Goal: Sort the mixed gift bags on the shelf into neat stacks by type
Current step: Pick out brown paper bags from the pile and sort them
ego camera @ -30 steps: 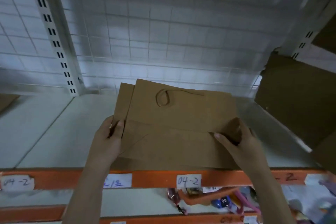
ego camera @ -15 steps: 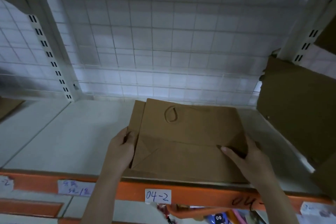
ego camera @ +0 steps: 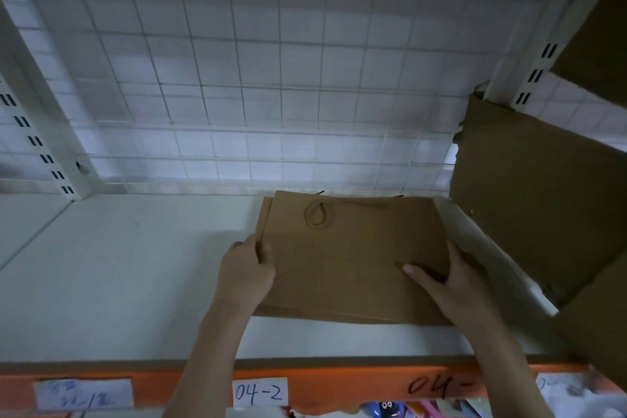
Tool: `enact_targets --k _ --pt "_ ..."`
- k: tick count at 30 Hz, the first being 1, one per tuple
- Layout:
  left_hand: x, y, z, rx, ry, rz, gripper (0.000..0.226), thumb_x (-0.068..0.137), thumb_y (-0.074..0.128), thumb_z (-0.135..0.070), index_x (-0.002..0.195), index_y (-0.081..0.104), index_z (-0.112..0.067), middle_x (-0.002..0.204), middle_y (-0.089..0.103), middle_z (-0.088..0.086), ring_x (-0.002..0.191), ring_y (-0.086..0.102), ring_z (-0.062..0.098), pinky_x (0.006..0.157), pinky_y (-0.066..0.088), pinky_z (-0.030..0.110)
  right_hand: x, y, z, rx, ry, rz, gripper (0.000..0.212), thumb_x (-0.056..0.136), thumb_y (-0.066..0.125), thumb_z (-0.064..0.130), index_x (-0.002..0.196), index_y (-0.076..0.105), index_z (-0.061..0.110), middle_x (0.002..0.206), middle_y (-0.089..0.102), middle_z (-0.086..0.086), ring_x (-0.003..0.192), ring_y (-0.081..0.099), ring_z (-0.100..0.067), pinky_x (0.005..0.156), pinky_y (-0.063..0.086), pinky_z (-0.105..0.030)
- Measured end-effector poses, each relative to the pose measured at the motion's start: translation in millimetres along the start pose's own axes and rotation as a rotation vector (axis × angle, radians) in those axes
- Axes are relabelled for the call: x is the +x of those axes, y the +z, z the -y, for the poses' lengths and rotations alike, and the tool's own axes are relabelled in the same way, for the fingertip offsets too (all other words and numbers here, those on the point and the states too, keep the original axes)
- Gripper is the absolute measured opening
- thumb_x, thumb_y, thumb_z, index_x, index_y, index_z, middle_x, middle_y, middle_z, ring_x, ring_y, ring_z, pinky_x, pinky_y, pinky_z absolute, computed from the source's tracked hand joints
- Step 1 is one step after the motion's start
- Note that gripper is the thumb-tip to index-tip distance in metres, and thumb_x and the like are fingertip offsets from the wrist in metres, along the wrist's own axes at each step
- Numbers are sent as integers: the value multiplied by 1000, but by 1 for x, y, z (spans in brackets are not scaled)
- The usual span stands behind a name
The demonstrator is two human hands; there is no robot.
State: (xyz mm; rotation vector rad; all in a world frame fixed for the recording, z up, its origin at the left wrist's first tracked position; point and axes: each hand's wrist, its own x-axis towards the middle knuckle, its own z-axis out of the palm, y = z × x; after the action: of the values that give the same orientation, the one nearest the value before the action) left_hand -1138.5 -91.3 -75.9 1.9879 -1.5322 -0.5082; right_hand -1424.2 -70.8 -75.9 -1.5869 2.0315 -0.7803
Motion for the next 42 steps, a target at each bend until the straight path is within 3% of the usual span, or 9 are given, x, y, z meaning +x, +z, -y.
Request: enact_targets --k 5,12,17,23,29,33,37,40,42 --pt "5 -6 1 13 15 -50 29 97 42 -24 95 63 -4 95 63 14 93 58 29 80 41 31 13 5 7 -8 -42 36 100 73 63 59 149 12 19 150 28 -6 136 28 -26 110 27 -37" --pt "11 -4 9 -2 38 -99 26 94 48 -17 108 66 -5 107 63 11 99 58 25 77 34 20 19 5 4 103 -18 -24 96 74 69 48 148 17 19 148 33 -7 134 33 -26 106 30 -37" --pt "10 -3 11 -10 39 -106 31 98 40 -19 97 66 -2 97 58 12 87 54 22 73 33 21 12 -3 5 199 9 -104 97 64 67 62 144 28 24 139 46 -5 127 43 -26 103 38 -41" --pt "8 -13 4 -60 -31 -64 46 101 30 -29 97 63 3 100 60 16 99 55 29 80 34 25 -2 -9 16 381 -20 -196 85 70 68 54 143 28 34 143 42 2 130 40 -24 102 36 -43" --pt "2 -21 3 -156 -113 -7 55 100 23 -40 76 55 -2 70 54 7 67 52 19 56 33 24 -5 -13 18 496 -37 -257 77 74 68 48 140 28 42 144 39 9 130 38 -19 98 34 -38" --pt "1 -23 6 -198 -128 -4 62 99 24 -42 92 63 5 72 57 7 65 51 13 56 34 19 -3 -8 17 507 -34 -198 78 73 67 48 141 30 37 142 42 5 126 41 -17 100 36 -37" --pt "-1 -25 12 -195 -87 -3 46 95 42 -40 98 64 -1 89 62 8 78 54 16 63 40 23 -5 0 21 452 -76 -125 75 77 68 44 141 32 32 134 49 4 111 45 -9 90 37 -31" --pt "-4 -24 13 -421 -43 -47 27 90 57 -29 114 56 -16 107 57 -4 99 51 11 70 39 15 -6 0 22 439 -107 -161 78 76 67 46 143 28 35 141 43 7 122 42 -12 98 38 -34" --pt "-5 -25 7 -511 27 -84 19 90 58 -20 107 51 -22 100 55 -13 102 49 10 69 36 9 -6 -2 22 426 -112 -175 83 74 66 49 145 24 35 146 36 8 130 37 -15 102 37 -38"
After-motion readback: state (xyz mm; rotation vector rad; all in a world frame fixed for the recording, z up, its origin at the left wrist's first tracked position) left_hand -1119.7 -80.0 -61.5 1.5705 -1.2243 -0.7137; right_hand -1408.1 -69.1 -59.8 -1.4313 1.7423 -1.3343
